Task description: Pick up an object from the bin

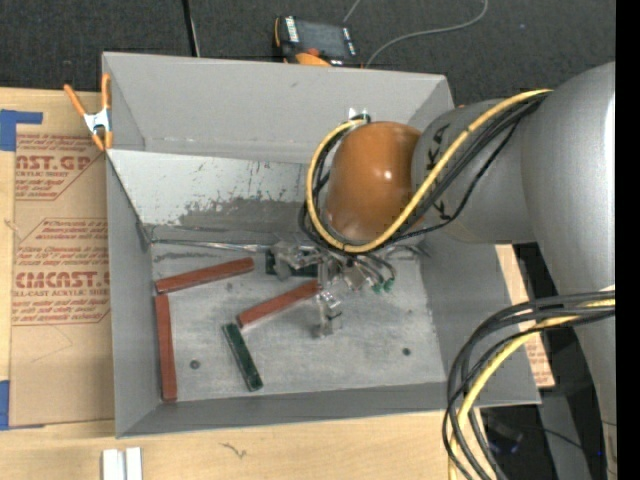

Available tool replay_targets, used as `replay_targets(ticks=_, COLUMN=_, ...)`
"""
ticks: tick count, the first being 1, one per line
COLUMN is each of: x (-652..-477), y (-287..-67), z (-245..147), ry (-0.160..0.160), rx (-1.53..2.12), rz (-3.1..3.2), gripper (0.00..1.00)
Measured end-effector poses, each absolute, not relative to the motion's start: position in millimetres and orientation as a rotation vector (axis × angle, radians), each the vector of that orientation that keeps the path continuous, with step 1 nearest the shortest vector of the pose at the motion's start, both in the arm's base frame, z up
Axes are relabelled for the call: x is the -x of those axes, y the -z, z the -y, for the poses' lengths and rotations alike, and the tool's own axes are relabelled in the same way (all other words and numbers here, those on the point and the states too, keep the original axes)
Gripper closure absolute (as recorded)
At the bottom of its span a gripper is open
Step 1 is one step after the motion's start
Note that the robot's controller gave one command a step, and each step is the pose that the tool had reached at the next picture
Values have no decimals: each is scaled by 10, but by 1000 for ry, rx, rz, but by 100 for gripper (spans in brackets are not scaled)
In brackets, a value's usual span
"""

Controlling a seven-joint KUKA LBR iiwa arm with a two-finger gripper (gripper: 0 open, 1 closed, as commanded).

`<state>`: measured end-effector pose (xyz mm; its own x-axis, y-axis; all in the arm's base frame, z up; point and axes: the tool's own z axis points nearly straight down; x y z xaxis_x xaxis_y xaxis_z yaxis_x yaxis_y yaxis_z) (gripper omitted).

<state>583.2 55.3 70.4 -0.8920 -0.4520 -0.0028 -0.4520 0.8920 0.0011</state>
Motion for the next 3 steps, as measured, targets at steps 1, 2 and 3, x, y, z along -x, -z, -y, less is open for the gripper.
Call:
replay_targets(ticks=1, x=-5843, y=-707, z=180, ry=1, rx=571, rz=-3084, gripper=0)
replay_targets(ticks=2, x=-5808, y=-706, z=-769, ry=-7, rx=579, rz=-3083, gripper=0)
replay_targets(ticks=3, x=-5767, y=-711, z=-723, ry=-4, rx=544, rz=-3087, gripper=0)
